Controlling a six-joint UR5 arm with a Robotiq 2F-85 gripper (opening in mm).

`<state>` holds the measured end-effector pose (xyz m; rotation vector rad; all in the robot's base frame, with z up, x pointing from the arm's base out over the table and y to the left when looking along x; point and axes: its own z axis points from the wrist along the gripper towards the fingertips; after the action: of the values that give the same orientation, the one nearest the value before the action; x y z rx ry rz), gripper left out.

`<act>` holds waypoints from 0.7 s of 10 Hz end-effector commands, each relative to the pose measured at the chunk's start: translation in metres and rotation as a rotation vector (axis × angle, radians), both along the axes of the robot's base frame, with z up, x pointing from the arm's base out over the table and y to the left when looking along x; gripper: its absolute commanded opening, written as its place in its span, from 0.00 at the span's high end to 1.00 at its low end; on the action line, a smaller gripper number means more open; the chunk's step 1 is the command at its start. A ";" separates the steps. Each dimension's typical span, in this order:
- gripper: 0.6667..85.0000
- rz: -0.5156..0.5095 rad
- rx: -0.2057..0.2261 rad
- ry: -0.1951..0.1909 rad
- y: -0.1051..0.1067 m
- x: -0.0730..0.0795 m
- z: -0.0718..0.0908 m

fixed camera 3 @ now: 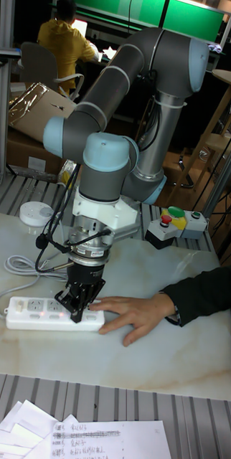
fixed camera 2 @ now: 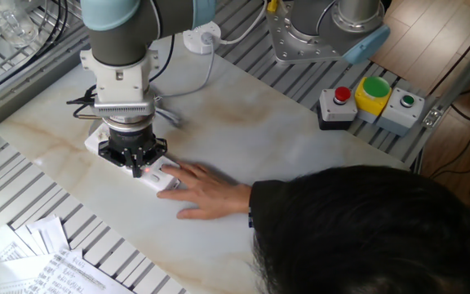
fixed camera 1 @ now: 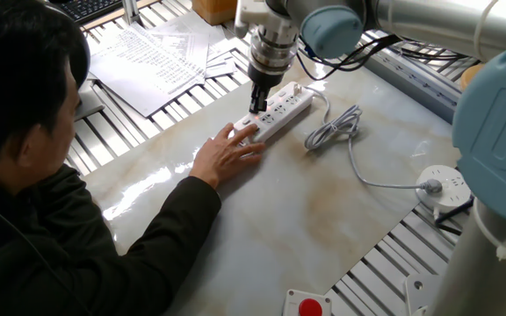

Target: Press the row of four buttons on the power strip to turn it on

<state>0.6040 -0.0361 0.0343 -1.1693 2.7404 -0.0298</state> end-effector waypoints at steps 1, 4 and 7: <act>1.00 -0.020 0.009 0.028 0.005 -0.005 0.022; 1.00 -0.048 0.020 0.014 0.020 -0.001 0.014; 1.00 -0.071 0.032 0.007 0.034 -0.001 0.008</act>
<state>0.6016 -0.0135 0.0440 -1.1078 2.7741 -0.0097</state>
